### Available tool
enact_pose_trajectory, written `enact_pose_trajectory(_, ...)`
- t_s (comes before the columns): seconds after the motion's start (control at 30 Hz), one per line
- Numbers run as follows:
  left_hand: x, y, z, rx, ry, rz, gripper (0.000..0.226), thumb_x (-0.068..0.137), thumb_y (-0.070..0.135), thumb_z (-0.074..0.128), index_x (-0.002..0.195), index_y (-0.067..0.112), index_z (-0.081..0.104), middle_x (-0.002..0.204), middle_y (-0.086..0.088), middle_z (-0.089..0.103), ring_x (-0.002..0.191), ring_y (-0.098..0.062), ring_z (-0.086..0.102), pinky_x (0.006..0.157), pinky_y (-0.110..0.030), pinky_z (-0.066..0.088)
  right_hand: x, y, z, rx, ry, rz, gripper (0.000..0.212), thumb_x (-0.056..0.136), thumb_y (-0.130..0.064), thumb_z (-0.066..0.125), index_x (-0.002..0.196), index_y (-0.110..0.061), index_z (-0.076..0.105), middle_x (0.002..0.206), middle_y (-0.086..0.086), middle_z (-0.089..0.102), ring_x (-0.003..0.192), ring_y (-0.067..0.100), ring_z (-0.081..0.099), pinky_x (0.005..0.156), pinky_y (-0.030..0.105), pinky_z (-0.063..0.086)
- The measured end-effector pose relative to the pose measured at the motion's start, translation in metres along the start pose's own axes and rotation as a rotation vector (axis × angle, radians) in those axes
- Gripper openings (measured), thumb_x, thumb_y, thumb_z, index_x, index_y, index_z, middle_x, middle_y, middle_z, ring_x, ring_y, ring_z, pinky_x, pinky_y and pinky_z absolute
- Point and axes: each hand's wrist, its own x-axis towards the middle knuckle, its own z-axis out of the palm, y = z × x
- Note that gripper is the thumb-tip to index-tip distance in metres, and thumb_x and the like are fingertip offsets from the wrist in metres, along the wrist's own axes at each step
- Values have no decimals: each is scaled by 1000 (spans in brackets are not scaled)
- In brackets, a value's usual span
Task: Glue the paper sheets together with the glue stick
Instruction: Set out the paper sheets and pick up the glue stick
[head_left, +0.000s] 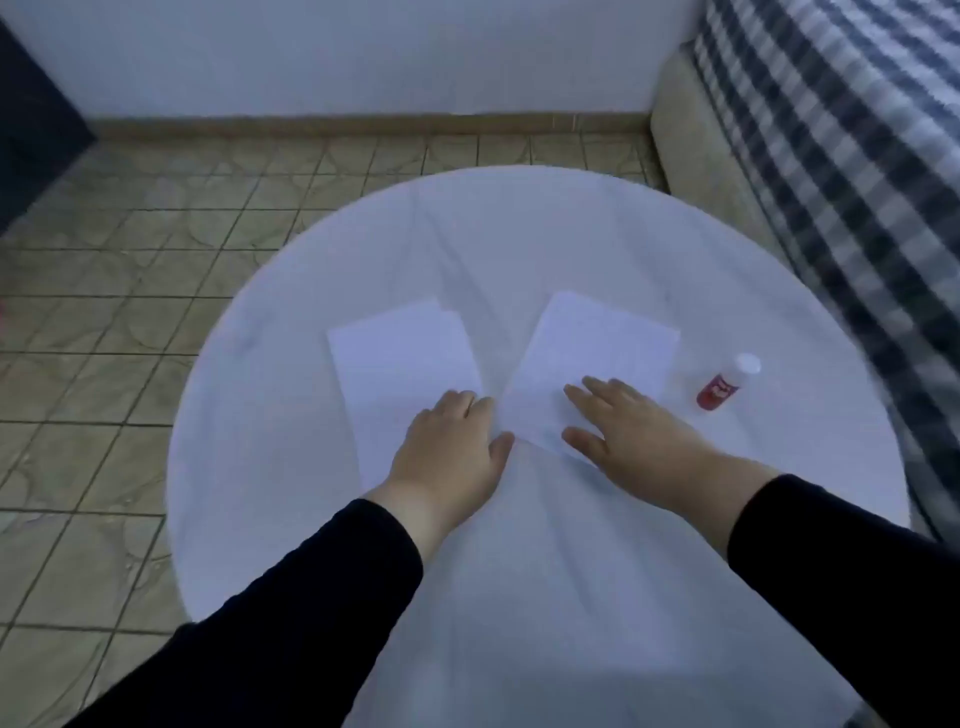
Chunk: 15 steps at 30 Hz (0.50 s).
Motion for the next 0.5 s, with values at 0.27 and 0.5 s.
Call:
enact_pose_trajectory(0.27,-1,-13,58,143,192,16,63,98,49,31,150,15,23,159,-6,17,147,-22,10,119,-43,9,21,23,55,-176,219,-69,63,99,-54,18,154,-28,2,163,-4,-3,149,18,-2,120,38,3)
enact_pose_trajectory(0.5,-5,-11,69,147,226,9,66,98,53,27,152,17,17,161,-3,12,148,-18,4,120,-42,3,19,28,71,-148,312,-117,63,99,-56,19,154,-31,4,163,-6,0,149,17,-1,121,40,2)
